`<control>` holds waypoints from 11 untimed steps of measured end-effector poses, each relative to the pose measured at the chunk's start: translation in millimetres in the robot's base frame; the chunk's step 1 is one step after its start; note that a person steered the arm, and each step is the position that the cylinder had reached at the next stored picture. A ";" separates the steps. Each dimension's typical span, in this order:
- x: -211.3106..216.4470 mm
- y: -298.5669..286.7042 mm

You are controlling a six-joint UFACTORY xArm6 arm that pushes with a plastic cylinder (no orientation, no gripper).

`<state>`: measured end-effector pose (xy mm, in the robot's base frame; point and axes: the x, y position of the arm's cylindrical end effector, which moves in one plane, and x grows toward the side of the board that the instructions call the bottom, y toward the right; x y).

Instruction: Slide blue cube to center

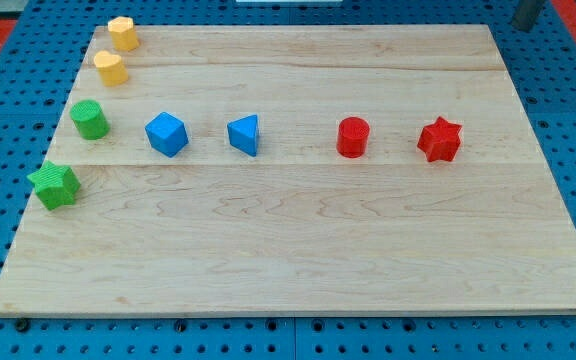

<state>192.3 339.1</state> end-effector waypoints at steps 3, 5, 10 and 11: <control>-0.5 0.0; -1.3 -6.3; 6.7 -99.6; 0.0 -122.5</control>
<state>192.2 216.5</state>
